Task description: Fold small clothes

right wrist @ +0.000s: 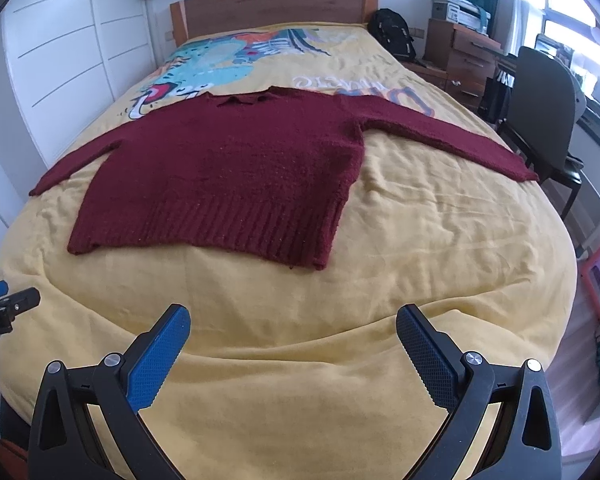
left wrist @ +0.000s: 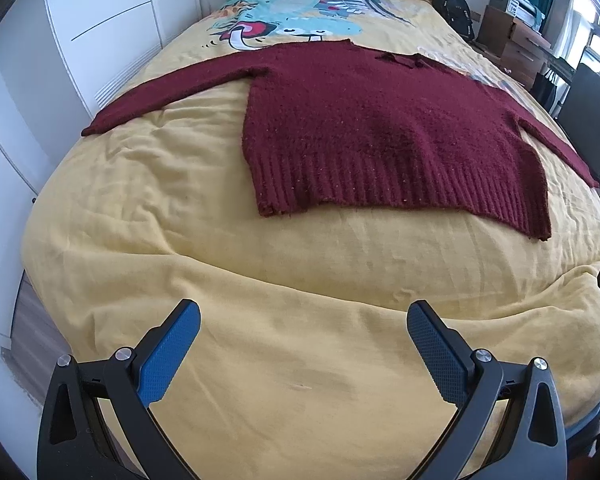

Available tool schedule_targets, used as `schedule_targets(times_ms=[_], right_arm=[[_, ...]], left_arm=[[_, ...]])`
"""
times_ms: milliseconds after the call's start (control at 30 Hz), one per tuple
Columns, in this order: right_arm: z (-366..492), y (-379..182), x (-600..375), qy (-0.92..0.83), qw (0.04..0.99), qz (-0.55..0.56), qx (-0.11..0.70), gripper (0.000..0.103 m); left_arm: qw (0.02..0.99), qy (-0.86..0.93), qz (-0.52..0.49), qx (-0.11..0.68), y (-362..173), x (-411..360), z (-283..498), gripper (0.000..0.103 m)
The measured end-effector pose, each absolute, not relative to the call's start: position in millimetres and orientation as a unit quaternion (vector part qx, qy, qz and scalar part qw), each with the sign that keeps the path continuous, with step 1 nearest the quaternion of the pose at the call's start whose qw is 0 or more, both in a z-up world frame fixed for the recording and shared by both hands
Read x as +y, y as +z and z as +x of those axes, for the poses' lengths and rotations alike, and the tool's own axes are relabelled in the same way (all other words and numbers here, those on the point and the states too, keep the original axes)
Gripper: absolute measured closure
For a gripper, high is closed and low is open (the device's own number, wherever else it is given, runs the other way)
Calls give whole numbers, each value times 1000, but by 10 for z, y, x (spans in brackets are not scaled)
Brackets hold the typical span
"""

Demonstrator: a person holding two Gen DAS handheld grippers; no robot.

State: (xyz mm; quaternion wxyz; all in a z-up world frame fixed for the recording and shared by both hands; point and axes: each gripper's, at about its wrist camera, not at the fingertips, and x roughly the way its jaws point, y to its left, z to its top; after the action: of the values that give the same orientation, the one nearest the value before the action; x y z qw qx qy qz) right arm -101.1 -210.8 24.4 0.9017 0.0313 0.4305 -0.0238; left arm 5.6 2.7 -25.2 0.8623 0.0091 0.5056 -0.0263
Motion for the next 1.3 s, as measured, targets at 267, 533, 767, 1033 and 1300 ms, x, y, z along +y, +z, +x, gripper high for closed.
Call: schedule_targets(times_ms=[267, 533, 767, 1033, 1300], right_arm=[[-928, 189, -2184, -39, 893, 43, 445, 0], [-779, 114, -2204, -40, 886, 43, 459, 0], [-557, 104, -2278, -47, 885, 47, 460, 0], [-176, 111, -2341, -58, 885, 44, 460, 0], [197, 70, -2338, -69, 881, 35, 466, 0]], left_arm=[[850, -26, 14, 525, -351, 41, 161, 1], [837, -24, 3, 547, -492, 117, 272, 1], [827, -7, -10, 562, -547, 297, 465, 1], [844, 68, -4, 532, -400, 804, 962, 1], [853, 125, -66, 502, -334, 1625, 1623, 1]])
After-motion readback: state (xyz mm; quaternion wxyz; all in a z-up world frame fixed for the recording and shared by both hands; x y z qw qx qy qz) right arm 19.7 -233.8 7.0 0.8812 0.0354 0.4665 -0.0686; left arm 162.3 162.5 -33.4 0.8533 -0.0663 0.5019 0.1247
